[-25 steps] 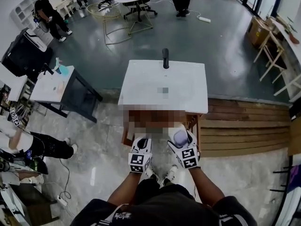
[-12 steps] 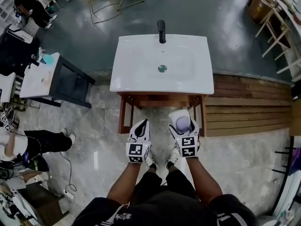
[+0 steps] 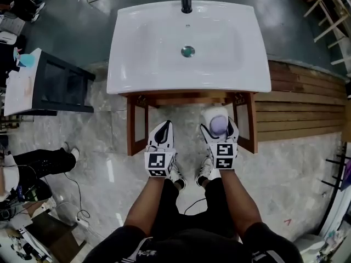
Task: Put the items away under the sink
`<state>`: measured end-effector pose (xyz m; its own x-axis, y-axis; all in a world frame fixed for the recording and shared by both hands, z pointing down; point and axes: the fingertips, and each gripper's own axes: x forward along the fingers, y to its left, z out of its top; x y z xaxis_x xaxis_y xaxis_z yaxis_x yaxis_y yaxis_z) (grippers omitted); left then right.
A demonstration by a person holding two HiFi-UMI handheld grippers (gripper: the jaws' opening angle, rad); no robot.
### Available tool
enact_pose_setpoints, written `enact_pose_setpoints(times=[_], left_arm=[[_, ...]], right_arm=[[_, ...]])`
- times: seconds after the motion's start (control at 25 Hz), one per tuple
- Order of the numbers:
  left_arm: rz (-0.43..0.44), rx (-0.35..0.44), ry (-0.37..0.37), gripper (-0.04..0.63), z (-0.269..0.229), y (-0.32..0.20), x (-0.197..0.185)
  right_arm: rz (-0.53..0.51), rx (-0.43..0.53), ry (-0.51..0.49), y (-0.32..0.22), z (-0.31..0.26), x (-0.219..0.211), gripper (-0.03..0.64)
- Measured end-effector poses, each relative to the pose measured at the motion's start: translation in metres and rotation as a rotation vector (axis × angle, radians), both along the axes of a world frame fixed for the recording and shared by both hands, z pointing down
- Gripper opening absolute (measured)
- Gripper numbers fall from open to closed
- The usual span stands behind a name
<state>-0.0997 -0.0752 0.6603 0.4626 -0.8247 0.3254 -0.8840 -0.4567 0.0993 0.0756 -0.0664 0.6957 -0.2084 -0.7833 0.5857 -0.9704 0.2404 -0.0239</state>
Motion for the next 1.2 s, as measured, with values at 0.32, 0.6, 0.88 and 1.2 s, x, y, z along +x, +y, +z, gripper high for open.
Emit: enact_pose_setpoints(times=[0.32,0.6,0.88,1.2], left_arm=[[0.021,0.046,0.053,0.006,0.11,-0.038,0.012],[-0.037,0.122,0.031,0.006,0.208,-0.08,0.014],[-0.038,0.173,-0.003,0.006,0.264,-0.085,0.027],[-0.049,0.196,0.007,0.008,0.269,-0.088,0.022]], right_arm=[[0.02,0.073,-0.012,-0.031,0.106,0.016,0.471],[0.028,0.11,0.025,-0.055,0.199,0.025,0.471],[0.038,0.136,0.032,-0.059,0.25,0.029,0.471],[0.021,0.165,0.019,-0.065,0.255,0.015,0.471]])
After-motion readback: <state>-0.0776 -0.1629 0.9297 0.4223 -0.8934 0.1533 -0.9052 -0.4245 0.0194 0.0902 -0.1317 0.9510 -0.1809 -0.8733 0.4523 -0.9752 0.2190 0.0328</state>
